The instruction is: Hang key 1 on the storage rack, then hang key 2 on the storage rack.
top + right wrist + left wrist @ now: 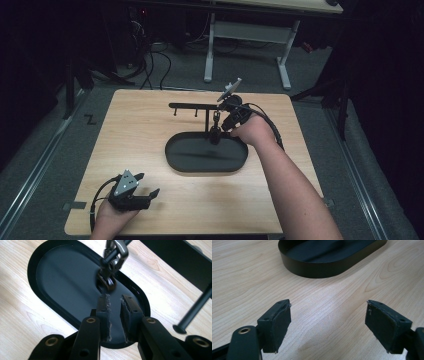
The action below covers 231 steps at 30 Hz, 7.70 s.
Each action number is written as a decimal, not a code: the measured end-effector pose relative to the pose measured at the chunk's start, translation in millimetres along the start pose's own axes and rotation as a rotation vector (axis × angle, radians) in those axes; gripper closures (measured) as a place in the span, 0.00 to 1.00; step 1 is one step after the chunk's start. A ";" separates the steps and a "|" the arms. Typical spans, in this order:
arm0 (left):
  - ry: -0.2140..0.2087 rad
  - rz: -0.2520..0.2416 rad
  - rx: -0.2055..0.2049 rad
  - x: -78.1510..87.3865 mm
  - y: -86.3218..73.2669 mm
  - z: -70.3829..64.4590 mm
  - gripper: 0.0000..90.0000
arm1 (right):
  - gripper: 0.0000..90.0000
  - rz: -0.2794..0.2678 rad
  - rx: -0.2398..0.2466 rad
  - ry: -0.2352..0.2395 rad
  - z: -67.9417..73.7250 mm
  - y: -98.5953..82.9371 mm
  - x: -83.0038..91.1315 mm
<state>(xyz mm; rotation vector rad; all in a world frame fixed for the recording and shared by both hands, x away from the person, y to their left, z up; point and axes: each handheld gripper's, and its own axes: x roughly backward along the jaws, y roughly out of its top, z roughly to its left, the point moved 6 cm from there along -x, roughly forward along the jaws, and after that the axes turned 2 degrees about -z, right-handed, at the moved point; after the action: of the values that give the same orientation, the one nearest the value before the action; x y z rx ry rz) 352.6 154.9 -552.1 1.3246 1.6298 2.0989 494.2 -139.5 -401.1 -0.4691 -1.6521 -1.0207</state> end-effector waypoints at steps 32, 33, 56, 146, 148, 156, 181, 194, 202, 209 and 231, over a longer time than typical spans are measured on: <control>-0.011 0.018 -0.016 -9.6 0.3 -5.4 0.24 | 0.67 -0.007 -0.015 0.039 -5.8 -103.3 -15.1; -0.011 0.017 -0.015 -9.8 0.3 -5.3 0.24 | 0.67 -0.007 -0.025 0.042 -8.1 -108.2 -15.6; -0.036 0.013 -0.045 -21.2 9.9 -9.3 0.24 | 0.68 0.032 -0.122 -0.053 -43.6 -183.1 -32.2; -0.059 0.047 -0.055 -26.0 6.2 -12.8 0.28 | 0.96 0.235 -0.208 -0.031 -85.4 -195.4 -81.0; -0.059 0.047 -0.054 -25.9 6.3 -12.7 0.28 | 0.96 0.235 -0.205 -0.040 -84.0 -195.0 -81.0; -0.061 0.047 -0.053 -26.4 6.0 -13.5 0.28 | 0.96 0.192 -0.198 -0.029 -83.2 -188.2 -66.1; -0.078 0.028 -0.067 -26.2 9.9 -16.7 0.28 | 0.96 0.079 -0.187 -0.020 -76.3 -168.5 -18.9; -0.072 0.002 -0.035 -17.0 10.2 -15.2 0.28 | 0.96 0.059 -0.152 -0.038 -70.8 -155.4 6.3; -0.070 0.004 -0.039 -16.8 10.1 -14.8 0.28 | 0.96 0.041 -0.127 -0.046 -67.2 -141.2 24.6; -0.072 0.002 -0.038 -17.9 10.6 -13.8 0.28 | 0.96 0.032 -0.115 -0.054 -63.2 -129.9 34.2; -0.067 0.008 -0.037 -16.1 9.1 -12.8 0.28 | 0.96 0.032 -0.097 -0.040 -52.0 -109.1 34.3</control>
<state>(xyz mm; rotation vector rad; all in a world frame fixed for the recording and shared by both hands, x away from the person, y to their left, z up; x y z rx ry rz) 356.2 132.8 -553.1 1.3770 1.5537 2.0555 432.3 -248.6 -409.0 -0.5814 -1.6310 -1.0773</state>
